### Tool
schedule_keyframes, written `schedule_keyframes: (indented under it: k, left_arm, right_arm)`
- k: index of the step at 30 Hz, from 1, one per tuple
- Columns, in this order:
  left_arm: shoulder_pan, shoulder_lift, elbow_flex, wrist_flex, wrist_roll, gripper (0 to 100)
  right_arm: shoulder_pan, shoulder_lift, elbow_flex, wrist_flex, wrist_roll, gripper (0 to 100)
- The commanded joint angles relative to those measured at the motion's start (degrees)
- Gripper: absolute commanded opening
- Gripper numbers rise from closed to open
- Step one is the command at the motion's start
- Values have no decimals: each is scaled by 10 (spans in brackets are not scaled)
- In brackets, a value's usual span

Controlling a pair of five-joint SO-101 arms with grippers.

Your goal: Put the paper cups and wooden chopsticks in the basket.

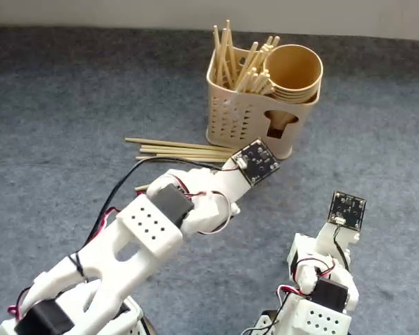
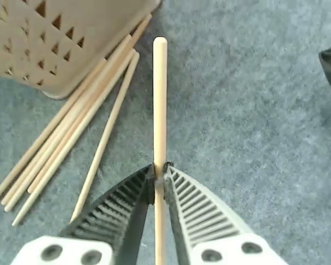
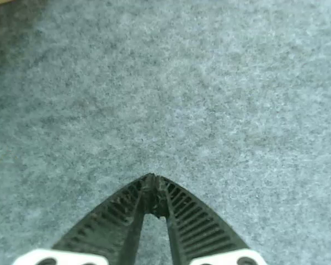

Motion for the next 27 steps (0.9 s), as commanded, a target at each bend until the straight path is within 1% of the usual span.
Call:
schedule_keyframes:
  k: [1,5,8,13,20,23,27]
  left_arm:
    - [-8,-57,-9,-40,-1,5]
    - [-18,-89,-28,-96,-1,5]
    - [-36,-102,-42,-156,-1,5]
    - [-65,-104,-52,-295,0,5]
    - [-87,-103,-51,-480,-3,6]
    - [-89,-102,-51,-530,-3,6]
    - [-89,-102,-52,-578,-3,6]
  right_arm:
    - [6,-3,87,3,0,5]
    - [6,-3,87,3,0,5]
    - [6,-3,87,3,0,5]
    - [6,-3,87,3,0,5]
    - [6,-3,87,3,0,5]
    - [6,-3,87,3,0,5]
    - [6,-3,87,3,0,5]
